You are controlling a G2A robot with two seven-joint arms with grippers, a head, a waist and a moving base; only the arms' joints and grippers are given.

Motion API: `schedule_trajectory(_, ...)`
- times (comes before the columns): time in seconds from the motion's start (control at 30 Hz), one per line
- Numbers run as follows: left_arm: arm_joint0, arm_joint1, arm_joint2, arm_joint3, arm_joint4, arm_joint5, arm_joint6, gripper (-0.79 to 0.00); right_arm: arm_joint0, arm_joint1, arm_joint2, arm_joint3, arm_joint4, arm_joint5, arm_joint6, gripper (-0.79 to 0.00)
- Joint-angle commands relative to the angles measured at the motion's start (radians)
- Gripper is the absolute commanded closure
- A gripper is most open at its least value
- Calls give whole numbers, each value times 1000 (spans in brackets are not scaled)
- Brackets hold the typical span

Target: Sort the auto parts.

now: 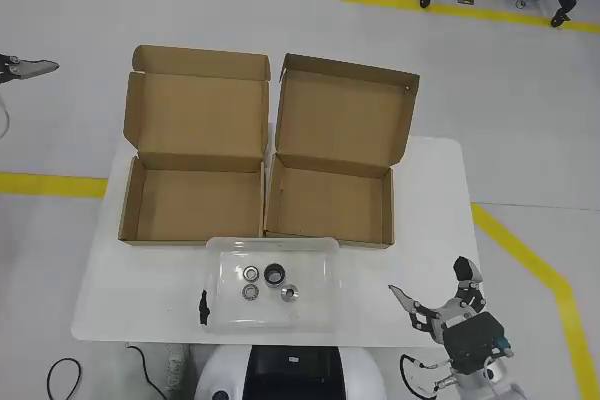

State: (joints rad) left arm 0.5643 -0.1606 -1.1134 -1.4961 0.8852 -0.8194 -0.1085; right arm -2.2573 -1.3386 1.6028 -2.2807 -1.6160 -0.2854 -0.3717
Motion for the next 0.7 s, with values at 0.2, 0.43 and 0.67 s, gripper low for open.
schedule_trajectory(0.2, 0, 0, 0, 0, 0, 0, 0, -784, 0, 0, 0, 0, 0, 0, 0, -785)
schedule_trajectory(0.43, 0, 0, 0, 0, 0, 0, 0, -784, 0, 0, 0, 0, 0, 0, 0, -784)
schedule_trajectory(0.67, 0, 0, 0, 0, 0, 0, 0, -785, 56, 4, -24, 15, 0, -32, 32, -785)
